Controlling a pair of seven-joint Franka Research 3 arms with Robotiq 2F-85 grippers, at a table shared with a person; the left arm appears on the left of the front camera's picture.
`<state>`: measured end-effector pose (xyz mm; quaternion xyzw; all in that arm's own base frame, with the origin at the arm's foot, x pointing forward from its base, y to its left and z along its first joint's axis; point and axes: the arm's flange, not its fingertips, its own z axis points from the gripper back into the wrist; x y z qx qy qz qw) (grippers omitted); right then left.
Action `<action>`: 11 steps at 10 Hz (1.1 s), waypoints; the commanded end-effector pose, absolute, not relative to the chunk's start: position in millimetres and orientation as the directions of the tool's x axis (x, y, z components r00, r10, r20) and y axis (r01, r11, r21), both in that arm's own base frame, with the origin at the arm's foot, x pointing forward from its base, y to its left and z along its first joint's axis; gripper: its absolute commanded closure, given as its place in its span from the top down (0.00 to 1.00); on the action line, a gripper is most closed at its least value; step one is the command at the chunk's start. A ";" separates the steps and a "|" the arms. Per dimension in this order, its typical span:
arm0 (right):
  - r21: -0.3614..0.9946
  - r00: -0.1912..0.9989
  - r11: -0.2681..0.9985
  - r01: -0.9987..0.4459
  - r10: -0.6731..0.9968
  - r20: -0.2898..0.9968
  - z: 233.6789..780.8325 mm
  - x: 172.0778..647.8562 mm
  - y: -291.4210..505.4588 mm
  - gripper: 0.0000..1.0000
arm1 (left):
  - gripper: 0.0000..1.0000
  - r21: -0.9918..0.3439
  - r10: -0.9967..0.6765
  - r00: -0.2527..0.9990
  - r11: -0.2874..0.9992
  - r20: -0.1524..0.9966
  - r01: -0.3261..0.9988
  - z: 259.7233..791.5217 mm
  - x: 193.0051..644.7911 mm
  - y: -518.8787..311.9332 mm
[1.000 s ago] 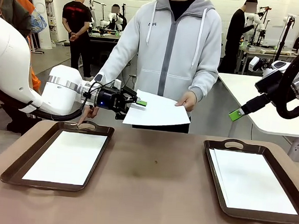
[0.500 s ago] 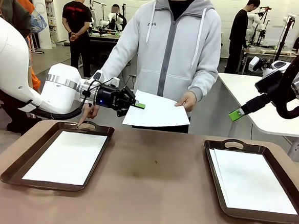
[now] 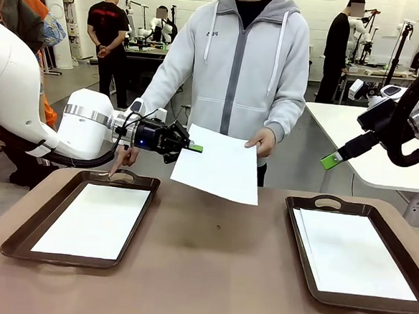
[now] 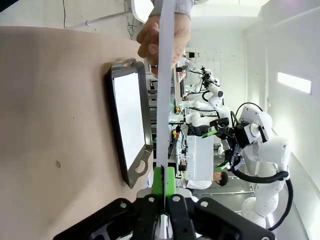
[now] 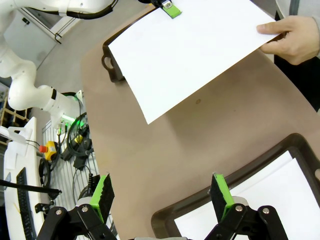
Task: Sort the A4 documents.
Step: Receive the A4 Paper.
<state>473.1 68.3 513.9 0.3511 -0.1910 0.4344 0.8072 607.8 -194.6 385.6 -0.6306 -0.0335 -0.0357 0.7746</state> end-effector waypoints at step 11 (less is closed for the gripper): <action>0.402 0.550 0.375 -0.835 0.566 0.614 513.3 473.5 68.3 1.00 | 0.00 -0.974 -0.008 0.995 0.206 0.097 0.097 385.3 608.3 -194.0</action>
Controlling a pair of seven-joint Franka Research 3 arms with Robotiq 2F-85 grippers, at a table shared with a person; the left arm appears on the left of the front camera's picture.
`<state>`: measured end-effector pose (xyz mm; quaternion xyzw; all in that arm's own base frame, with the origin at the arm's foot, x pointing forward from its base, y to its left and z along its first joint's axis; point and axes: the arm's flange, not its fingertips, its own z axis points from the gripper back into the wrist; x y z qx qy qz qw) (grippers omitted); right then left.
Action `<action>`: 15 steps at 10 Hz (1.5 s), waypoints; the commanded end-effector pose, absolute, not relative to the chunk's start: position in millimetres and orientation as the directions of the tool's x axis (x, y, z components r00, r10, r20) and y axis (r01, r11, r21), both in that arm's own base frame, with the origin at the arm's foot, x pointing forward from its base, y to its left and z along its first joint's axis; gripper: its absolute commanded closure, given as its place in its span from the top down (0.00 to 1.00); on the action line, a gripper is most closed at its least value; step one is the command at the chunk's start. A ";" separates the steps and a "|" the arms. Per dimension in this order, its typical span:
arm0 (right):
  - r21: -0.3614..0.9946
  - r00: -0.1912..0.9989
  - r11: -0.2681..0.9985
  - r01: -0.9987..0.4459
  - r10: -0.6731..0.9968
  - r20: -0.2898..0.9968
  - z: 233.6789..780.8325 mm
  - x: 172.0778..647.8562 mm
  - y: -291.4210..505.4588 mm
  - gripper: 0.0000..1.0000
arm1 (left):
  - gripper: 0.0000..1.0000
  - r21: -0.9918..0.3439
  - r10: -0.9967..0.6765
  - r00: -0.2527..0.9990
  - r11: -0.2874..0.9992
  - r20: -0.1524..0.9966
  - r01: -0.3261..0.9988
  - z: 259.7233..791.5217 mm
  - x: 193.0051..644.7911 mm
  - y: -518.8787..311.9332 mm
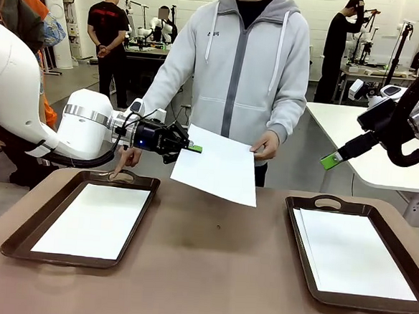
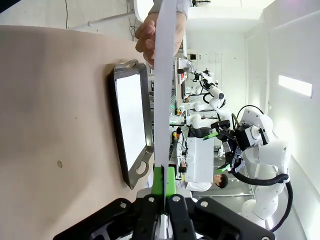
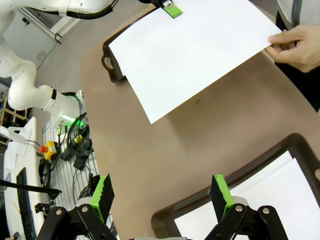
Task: Sort the A4 documents.
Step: Receive the A4 Paper, then place the A4 Paper in the designated Handle tray.
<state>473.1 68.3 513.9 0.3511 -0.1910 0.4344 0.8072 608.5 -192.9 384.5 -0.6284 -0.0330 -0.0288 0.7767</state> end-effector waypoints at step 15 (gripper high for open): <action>0.402 0.550 0.375 -0.835 0.566 0.614 513.3 473.5 68.3 1.00 | 0.01 -0.949 -0.111 0.993 0.309 0.035 0.068 400.9 585.2 -137.4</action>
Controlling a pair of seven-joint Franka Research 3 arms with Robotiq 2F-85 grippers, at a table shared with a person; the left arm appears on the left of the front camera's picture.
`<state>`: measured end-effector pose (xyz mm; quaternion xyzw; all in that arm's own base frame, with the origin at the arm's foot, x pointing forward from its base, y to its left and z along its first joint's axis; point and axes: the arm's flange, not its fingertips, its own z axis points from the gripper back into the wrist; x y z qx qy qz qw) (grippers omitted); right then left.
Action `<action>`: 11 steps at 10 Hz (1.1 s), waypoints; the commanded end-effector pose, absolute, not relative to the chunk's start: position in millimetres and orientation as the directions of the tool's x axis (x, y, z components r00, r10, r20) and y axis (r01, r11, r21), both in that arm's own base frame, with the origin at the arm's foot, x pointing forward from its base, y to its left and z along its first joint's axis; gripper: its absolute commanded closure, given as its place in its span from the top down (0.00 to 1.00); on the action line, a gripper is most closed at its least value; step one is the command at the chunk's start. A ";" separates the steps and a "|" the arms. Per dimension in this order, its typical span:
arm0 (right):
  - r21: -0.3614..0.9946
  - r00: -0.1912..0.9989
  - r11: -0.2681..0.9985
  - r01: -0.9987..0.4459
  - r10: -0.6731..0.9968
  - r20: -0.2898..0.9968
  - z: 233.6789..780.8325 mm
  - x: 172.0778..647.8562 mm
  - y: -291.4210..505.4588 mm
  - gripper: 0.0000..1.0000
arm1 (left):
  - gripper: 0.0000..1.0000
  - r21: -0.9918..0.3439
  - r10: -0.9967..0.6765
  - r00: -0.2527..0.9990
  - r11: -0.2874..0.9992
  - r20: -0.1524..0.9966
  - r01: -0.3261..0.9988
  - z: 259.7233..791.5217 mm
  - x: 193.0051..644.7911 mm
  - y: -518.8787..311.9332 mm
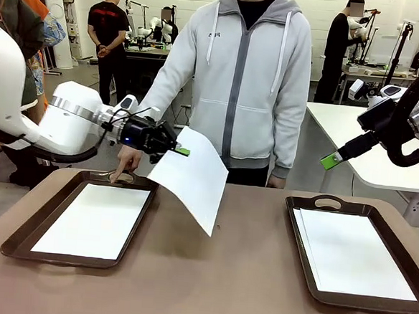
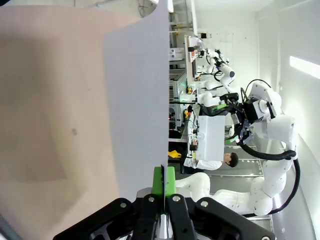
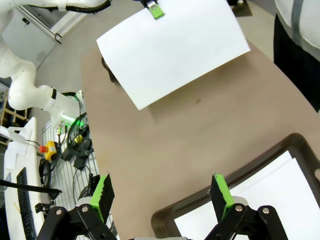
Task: Sort the A4 documents.
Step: Place the A4 Paper in the designated Handle tray.
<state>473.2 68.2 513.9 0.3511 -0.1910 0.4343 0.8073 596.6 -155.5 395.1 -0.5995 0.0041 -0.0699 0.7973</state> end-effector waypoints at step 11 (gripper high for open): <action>0.402 0.550 0.375 -0.835 0.566 0.614 513.3 473.5 68.3 1.00 | 0.01 -0.750 -0.090 0.996 0.657 0.027 0.079 355.5 564.4 -2.3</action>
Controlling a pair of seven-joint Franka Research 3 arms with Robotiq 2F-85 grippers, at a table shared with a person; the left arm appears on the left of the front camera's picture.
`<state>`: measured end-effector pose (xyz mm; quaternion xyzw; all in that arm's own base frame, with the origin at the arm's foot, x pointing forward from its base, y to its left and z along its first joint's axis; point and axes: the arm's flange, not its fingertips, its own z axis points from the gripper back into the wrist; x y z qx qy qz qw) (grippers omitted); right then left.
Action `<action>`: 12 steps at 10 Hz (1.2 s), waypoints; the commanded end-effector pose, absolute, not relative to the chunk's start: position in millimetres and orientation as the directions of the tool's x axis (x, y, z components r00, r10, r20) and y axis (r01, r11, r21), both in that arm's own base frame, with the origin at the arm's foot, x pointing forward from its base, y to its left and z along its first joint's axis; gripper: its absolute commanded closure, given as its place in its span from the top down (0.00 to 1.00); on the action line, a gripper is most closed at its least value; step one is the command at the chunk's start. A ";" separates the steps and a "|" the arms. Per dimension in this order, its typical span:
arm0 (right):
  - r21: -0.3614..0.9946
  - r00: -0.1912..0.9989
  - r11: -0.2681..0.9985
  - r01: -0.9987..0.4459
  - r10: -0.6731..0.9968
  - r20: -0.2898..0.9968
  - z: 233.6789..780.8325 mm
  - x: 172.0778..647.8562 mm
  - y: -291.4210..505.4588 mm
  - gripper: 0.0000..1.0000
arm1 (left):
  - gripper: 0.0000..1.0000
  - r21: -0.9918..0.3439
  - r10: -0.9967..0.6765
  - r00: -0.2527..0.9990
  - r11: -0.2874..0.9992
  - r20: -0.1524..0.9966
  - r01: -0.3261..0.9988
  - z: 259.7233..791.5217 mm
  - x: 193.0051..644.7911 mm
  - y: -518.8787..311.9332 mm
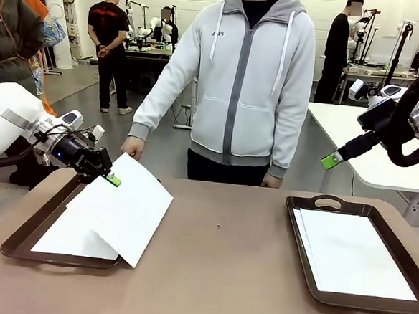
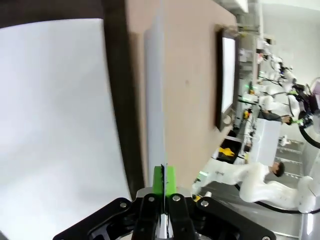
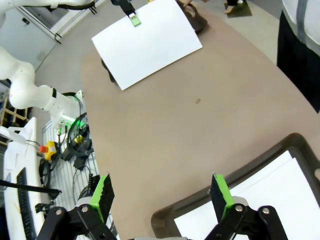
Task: Sort the A4 documents.
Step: Place the A4 Paper in the designated Handle tray.
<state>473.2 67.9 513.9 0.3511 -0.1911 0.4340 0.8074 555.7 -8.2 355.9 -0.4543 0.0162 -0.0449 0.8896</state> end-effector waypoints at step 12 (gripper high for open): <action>0.402 0.550 0.375 -0.835 0.566 0.614 513.3 473.5 68.3 1.00 | 0.20 -0.425 -0.082 0.997 0.902 -0.009 0.070 343.0 579.4 42.4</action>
